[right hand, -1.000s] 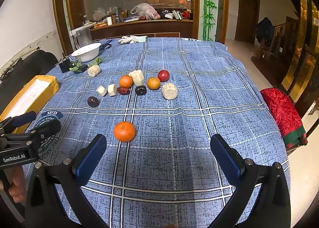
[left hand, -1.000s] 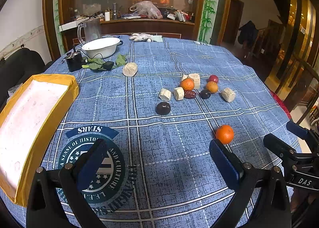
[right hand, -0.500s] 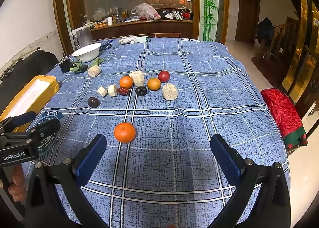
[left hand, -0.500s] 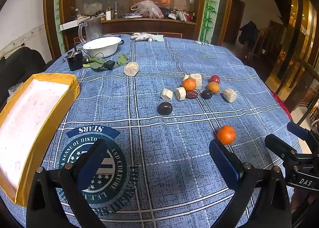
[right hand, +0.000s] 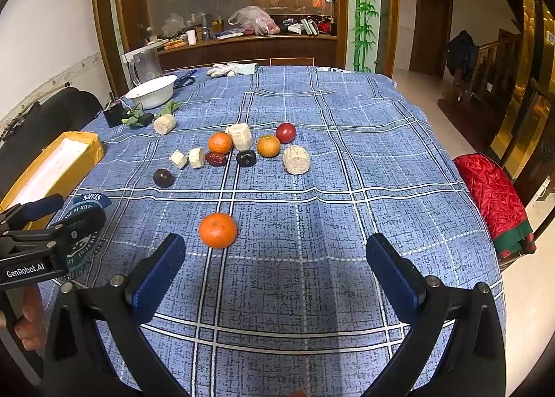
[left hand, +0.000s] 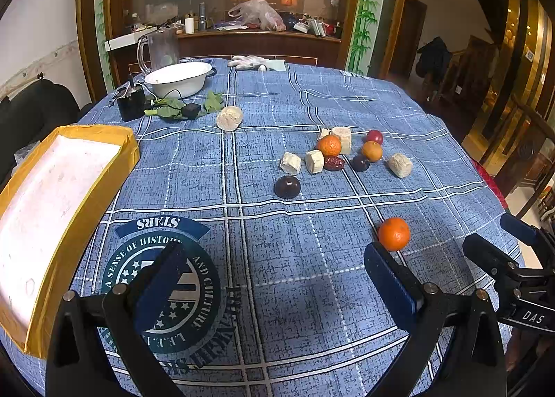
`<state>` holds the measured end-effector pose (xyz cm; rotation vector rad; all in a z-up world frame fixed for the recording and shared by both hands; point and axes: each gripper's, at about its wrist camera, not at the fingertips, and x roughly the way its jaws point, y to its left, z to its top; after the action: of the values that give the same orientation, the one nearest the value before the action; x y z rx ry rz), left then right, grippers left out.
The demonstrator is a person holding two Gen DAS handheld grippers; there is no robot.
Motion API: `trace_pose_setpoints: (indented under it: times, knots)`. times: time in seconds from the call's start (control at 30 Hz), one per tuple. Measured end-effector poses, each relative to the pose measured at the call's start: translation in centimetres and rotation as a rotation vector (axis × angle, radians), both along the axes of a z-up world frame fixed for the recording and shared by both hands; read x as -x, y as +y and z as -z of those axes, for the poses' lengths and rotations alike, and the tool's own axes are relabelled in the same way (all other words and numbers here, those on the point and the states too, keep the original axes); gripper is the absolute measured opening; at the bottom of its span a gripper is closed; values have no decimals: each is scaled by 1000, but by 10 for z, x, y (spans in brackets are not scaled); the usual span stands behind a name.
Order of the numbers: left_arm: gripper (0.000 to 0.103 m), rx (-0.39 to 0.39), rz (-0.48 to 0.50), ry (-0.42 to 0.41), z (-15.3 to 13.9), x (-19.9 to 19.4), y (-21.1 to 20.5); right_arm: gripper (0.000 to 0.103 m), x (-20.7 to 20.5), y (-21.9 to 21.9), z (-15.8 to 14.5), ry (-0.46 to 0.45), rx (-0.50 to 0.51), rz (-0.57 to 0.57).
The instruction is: Organize fruits
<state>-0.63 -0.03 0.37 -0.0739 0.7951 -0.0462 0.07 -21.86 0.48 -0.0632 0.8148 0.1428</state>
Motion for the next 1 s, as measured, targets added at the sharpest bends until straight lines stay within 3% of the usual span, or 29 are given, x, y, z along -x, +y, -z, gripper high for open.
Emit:
trace_pose_setpoints:
  times: [0.33,0.63,0.8,0.93,1.0]
  knots:
    - [102,0,-8,0,2,0,6,103,1,0,0,1,-5,-4]
    - [102,-43,-79,40,18,-17,38,103,5,4,4,0,-25,-45]
    - [97,-46,-77,55,24,-25,48,102,-13,23,22,61,-26,-107]
    - [95,-46,-59,69,29,-34,48,76,-32,49,42,126,19,-147]
    - [91,-50,-28,79,30,-43,37,70,-40,58,51,154,36,-155]
